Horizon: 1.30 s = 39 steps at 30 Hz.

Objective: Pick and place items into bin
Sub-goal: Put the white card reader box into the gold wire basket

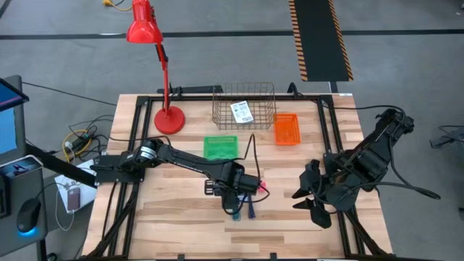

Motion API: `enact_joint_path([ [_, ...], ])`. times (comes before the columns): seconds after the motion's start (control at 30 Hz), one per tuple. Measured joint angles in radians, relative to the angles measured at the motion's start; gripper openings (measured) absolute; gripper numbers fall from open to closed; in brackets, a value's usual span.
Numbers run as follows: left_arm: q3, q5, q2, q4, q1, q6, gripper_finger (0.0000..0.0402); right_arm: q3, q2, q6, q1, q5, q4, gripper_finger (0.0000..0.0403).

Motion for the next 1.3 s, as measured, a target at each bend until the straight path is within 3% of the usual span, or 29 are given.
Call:
enact_joint_path([
  [0.6,0.0,0.005,0.0,0.008,0.001,-0.001,0.0209,0.0,0.0,0.0,0.0,0.0,0.0,0.0139],
  [1.3,0.0,0.034,0.0,-0.015,0.004,-0.002,0.0107,0.0,0.0,0.0,0.0,0.0,0.0,0.0137],
])
